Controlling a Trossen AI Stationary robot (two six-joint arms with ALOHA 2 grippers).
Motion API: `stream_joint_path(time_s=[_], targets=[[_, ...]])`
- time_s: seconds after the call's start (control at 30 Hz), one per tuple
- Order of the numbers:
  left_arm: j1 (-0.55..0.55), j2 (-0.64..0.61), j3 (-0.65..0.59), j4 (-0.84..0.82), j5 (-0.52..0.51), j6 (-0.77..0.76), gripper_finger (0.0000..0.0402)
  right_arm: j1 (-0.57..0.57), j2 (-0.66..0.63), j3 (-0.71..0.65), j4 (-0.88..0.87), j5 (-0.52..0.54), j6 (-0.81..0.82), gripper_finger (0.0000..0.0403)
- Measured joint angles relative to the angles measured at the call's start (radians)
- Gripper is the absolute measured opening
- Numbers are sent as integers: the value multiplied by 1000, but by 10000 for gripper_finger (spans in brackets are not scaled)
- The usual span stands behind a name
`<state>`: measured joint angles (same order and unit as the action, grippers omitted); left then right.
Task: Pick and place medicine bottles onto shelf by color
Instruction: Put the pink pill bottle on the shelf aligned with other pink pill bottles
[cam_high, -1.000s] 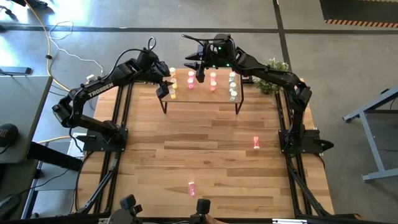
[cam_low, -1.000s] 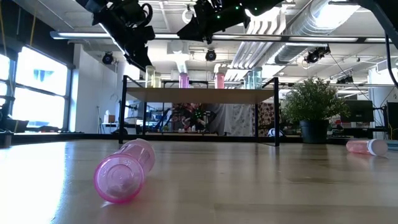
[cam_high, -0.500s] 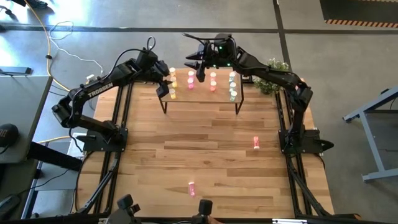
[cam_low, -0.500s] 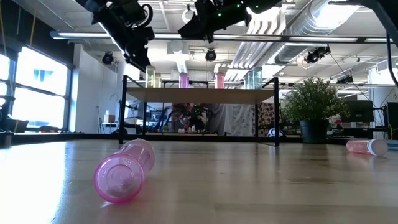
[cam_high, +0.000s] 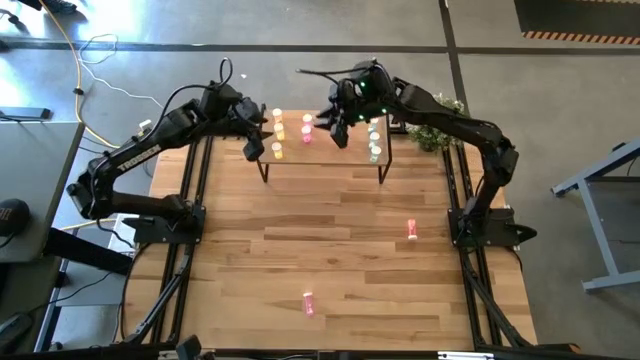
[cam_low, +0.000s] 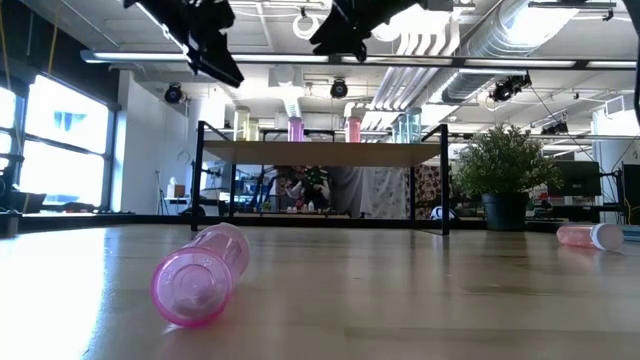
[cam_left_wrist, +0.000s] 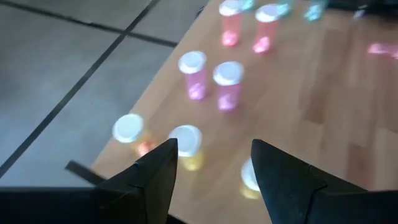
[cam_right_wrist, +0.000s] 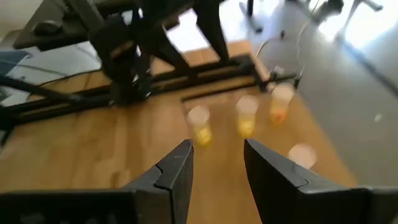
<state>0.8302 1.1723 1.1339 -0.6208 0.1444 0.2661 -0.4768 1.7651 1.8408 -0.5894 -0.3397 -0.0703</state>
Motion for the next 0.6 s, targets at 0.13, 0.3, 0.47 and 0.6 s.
stream_joint_path(time_s=[0.13,0.3,0.47,0.6], targets=[[-65,-39,0,-11,2,-2,195,45,-30,0,-110,56,69,133],[-153,-73,0,-12,2,-5,195,123,-47,-1,-272,177,145,133],[-236,-99,0,-12,2,-3,195,218,-48,-34,-358,243,242,133],[-290,-118,0,-12,2,-2,195,292,-47,-78,-401,269,333,133]])
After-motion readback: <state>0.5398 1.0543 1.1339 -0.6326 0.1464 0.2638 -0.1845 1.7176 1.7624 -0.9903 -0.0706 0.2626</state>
